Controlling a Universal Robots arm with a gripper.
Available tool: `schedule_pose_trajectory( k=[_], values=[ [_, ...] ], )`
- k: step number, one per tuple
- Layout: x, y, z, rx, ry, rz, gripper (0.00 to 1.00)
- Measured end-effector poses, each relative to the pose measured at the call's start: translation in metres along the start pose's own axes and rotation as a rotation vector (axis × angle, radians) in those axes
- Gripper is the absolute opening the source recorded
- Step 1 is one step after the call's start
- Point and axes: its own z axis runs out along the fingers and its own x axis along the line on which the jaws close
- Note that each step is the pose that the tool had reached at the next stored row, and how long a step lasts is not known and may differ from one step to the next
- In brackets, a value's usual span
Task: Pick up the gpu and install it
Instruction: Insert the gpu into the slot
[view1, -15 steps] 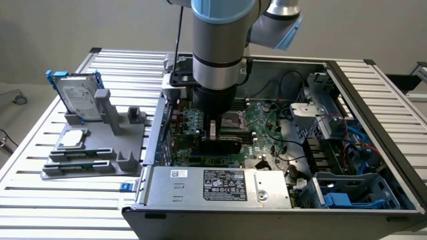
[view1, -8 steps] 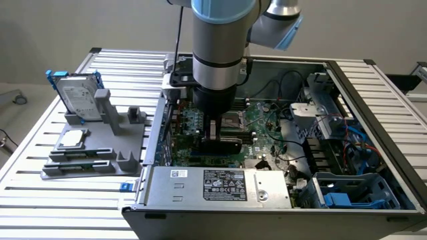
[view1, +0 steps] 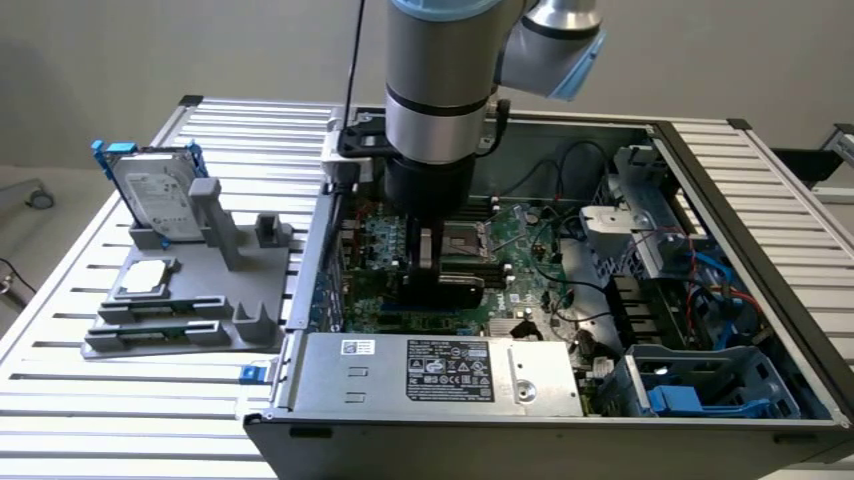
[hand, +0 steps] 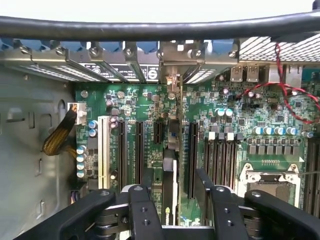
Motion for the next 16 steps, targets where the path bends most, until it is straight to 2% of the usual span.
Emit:
schedule_pose_trajectory(
  k=[3, 5, 6, 8, 9, 11, 16],
  values=[
    [0.000, 0.0001, -0.0050, -0.0030, -0.0001, 0.000, 0.44],
    [0.000, 0.0002, -0.0078, -0.0044, -0.0001, 0.000, 0.31],
    [0.000, 0.0003, -0.0098, -0.0056, 0.0000, 0.000, 0.31],
    [0.000, 0.0004, -0.0137, -0.0077, 0.0000, 0.000, 0.20],
    [0.000, 0.0004, -0.0151, -0.0085, -0.0002, 0.000, 0.20],
    [0.000, 0.0004, -0.0155, -0.0090, -0.0003, 0.000, 0.11],
    [0.000, 0.0004, -0.0156, -0.0096, 0.0000, 0.000, 0.11]
  ],
)
